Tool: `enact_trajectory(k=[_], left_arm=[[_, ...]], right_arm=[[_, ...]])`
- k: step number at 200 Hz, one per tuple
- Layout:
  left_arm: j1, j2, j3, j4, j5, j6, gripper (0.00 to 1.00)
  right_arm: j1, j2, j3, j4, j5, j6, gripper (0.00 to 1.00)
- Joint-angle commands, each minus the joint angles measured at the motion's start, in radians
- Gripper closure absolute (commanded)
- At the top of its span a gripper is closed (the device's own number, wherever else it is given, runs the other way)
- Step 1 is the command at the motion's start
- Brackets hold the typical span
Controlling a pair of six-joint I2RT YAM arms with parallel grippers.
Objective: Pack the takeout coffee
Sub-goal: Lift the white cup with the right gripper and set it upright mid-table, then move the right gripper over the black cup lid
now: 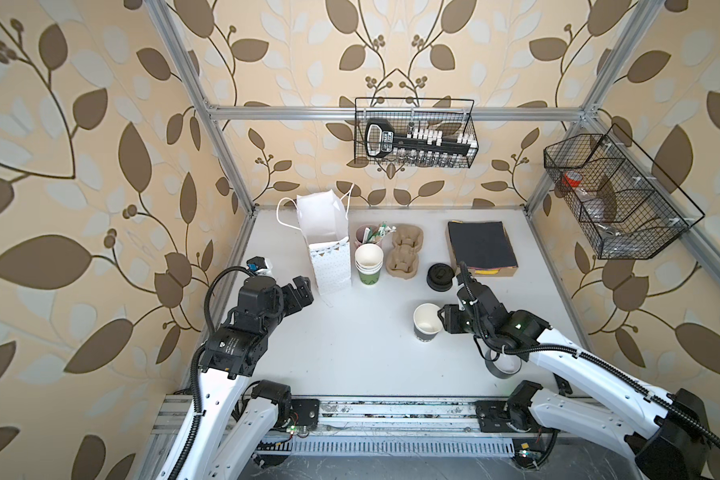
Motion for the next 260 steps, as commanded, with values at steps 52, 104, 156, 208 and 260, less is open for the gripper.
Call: enact_trajectory(k=[52,104,156,208,260], left_arm=[[-0.011,-0.017,0.005,0.015,0.010,0.004,0.01],[-0.014,-0.017,0.006,0.012,0.014,0.004,0.01],[-0.019,-0.013,0.003,0.012,0.011,0.004,0.01],[-0.020,0.006,0.006,0.011,0.010,0.004,0.01],[-0.020,0.019,0.007,0.011,0.003,0.004,0.01]], right_arm=[[-0.143,0.227,0.277,-0.114,0.117,-0.195,0.20],[-0.168,0.490,0.423,-0.117,0.103,-0.234,0.18],[-0.218,0.658,0.495,-0.101,0.067,-0.259,0.17],[-0.268,0.761,0.545,-0.075,0.014,-0.277,0.16],[-0.262,0.807,0.582,-0.064,0.014,-0.273,0.17]])
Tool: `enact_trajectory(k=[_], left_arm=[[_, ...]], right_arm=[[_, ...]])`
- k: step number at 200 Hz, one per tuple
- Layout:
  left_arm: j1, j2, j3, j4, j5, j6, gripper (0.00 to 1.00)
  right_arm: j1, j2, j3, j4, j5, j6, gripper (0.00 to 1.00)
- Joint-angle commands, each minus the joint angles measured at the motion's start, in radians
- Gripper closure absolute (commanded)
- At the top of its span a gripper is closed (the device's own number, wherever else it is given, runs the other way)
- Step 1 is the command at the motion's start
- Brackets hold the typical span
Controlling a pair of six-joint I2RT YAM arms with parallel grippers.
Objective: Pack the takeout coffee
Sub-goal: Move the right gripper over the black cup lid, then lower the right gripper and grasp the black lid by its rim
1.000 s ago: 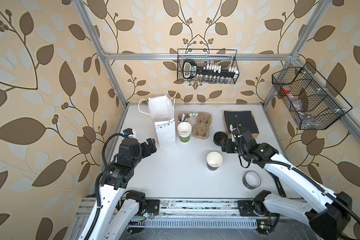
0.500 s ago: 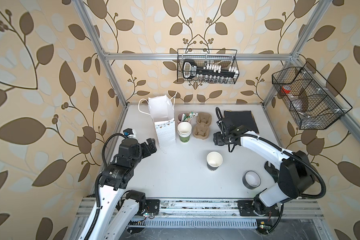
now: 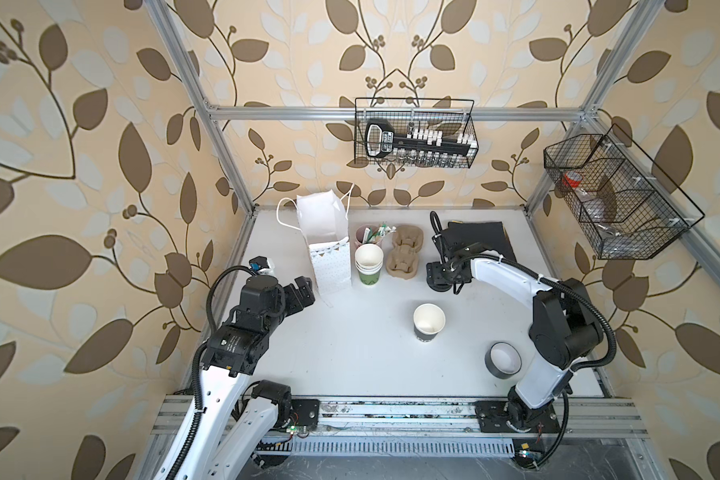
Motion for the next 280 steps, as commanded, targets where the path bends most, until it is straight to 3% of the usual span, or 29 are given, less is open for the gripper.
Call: enact_trajectory(k=[1,110,280], left_arm=[[-0.007,0.005,0.007,0.011,0.002,0.004,0.01],[-0.007,0.014,0.008,0.013,0.000,0.006,0.01],[-0.007,0.020,0.009,0.013,-0.003,0.008,0.01]], right_arm=[[0.005,0.030,0.049,0.003,-0.010,-0.019,0.17],[-0.008,0.072,0.061,0.004,0.021,-0.024,0.21],[-0.034,0.035,0.057,0.032,-0.003,-0.002,0.18]])
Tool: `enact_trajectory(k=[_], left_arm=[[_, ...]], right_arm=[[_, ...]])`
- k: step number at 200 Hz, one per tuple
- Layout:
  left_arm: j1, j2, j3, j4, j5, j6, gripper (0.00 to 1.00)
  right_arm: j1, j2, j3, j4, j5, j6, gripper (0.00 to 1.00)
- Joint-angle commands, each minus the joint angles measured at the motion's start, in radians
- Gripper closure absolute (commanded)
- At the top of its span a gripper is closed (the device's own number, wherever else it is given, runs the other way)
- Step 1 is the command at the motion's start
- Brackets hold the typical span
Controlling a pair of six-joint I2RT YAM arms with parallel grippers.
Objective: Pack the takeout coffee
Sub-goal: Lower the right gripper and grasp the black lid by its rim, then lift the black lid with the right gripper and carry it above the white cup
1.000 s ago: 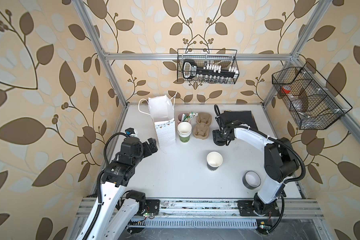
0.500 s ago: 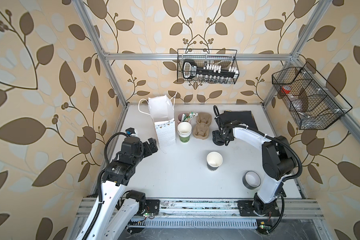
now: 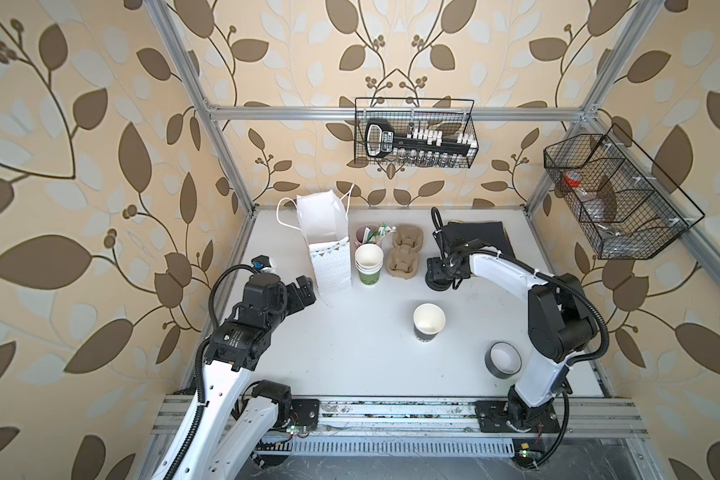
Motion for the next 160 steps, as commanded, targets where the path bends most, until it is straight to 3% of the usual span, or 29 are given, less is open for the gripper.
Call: enact_trajectory(k=[1,160], left_arm=[[-0.007,0.000,0.010,0.013,-0.002,0.008,0.01],[-0.006,-0.002,0.011,0.011,-0.006,0.008,0.01]], right_arm=[[-0.003,-0.005,0.017,0.008,-0.012,0.004,0.18],[0.011,0.053,0.026,0.032,-0.015,0.014,0.19]])
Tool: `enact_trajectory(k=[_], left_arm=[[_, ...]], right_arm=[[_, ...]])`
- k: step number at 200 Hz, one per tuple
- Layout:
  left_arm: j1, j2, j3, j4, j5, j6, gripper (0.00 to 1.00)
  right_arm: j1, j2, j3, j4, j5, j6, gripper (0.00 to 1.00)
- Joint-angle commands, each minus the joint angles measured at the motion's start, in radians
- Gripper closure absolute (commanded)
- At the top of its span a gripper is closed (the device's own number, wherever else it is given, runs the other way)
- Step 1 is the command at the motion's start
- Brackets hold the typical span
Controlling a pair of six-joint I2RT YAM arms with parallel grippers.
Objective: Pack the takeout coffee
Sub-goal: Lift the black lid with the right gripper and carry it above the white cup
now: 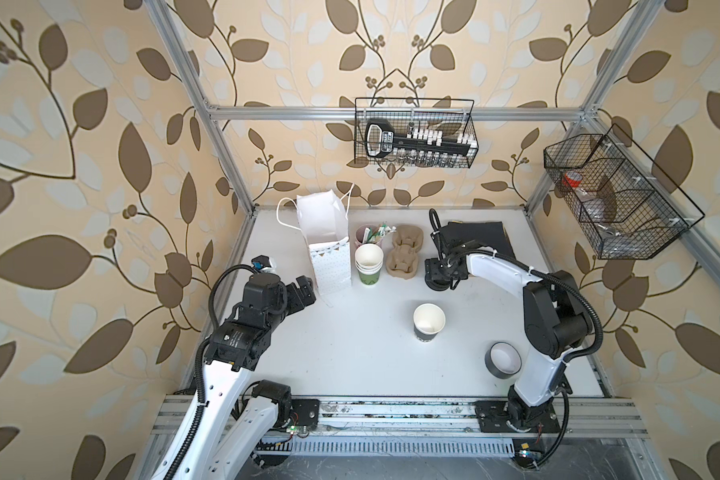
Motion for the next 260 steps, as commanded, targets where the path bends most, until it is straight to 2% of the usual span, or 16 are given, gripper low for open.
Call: enact_trajectory(k=[1,30,59,95,123,215,260], left_arm=[[-0.007,-0.002,0.011,0.011,-0.006,0.008,0.01],[-0.007,0.000,0.012,0.013,-0.005,0.009,0.01],[-0.007,0.000,0.011,0.013,-0.003,0.009,0.01],[-0.007,0.005,0.011,0.014,-0.002,0.009,0.01],[-0.007,0.006,0.012,0.014,-0.002,0.009,0.01],[-0.007,0.017,0.014,0.014,-0.001,0.009,0.01],[-0.006,0.017,0.014,0.014,-0.001,0.009,0.01]], right_arm=[[-0.001,0.018,0.025,0.010,-0.002,0.003,0.19],[0.002,0.012,0.026,0.009,0.005,0.004,0.21],[-0.003,0.002,0.022,0.004,0.011,0.004,0.16],[-0.009,-0.038,0.000,0.026,0.002,0.012,0.16],[-0.014,-0.019,0.005,0.025,-0.011,0.010,0.20],[-0.016,0.017,0.009,0.035,-0.027,0.011,0.17],[-0.019,0.033,0.005,0.040,-0.025,0.010,0.21]])
